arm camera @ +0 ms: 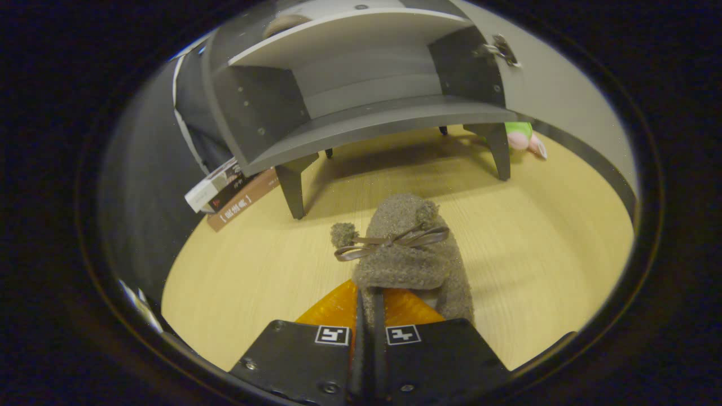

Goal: Open the shoe cabinet door, grab the shoes and put them into the shoe cabinet, then close the shoe cabinet door.

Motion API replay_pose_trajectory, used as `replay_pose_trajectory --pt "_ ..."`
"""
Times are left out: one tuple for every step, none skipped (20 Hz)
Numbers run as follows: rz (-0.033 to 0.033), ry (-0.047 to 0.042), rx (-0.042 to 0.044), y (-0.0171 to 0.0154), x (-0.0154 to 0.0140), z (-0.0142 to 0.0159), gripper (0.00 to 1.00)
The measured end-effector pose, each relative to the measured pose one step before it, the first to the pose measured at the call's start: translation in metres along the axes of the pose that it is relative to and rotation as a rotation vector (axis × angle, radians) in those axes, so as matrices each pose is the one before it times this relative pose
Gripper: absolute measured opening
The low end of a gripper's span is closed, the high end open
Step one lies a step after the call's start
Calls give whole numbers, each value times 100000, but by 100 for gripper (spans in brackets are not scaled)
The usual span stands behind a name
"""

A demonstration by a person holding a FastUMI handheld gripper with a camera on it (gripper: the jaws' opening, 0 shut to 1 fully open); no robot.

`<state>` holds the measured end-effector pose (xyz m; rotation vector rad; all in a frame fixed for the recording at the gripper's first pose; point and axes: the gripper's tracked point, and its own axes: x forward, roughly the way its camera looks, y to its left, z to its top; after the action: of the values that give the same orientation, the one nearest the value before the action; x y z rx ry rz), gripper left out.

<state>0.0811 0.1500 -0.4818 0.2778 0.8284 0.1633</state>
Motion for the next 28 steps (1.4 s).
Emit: replay_pose_trajectory --pt "2678 -448 1854 -177 -343 349 10" --pt "1298 -1132 -386 -17 -316 330 8" --pt "-227 -2598 -1304 -45 -355 454 7" --pt "-1150 -2236 -2063 142 -202 299 7" --pt "-1751 -1735 -1937 18 -119 499 7" --pt "493 -1248 -1236 282 -616 376 7" --pt "1595 -625 -269 546 -528 258 7" --pt "1385 -369 -12 168 -651 188 7" --pt "1653 -858 -365 430 -771 456 7" --pt "775 -1220 -1133 370 -1655 722 7" --pt "-121 -1647 -1981 359 -1067 859 7" --pt "222 -1518 -1735 388 -688 845 7" --pt "1310 -1049 -1440 680 -601 1016 7" --pt "1935 -1567 -852 721 -843 1254 7" --pt "1809 -2156 433 728 -935 1662 7" --pt "1410 -1767 -237 606 -943 1486 7" --pt "633 -2162 -1158 675 -692 1739 7" --pt "424 -2452 -1594 641 -767 1713 7" --pt "-45 -2796 -2239 649 -728 1746 7" --pt "-558 -2759 -2515 501 -911 1662 7" --pt "-650 -2158 -2884 426 -902 1441 7" --pt "-173 -1658 -2860 543 -732 1188 7" --pt "147 -1730 -1564 450 -691 1364 7" --pt "438 -1338 -1223 487 -680 1252 7" --pt "263 -1134 -1389 282 -520 1338 7" --pt "35 -1283 -1664 187 -533 1223 7" --pt "-241 -1871 -1770 98 -400 1360 7" --pt "-854 -1656 -2150 -31 -492 1315 7"
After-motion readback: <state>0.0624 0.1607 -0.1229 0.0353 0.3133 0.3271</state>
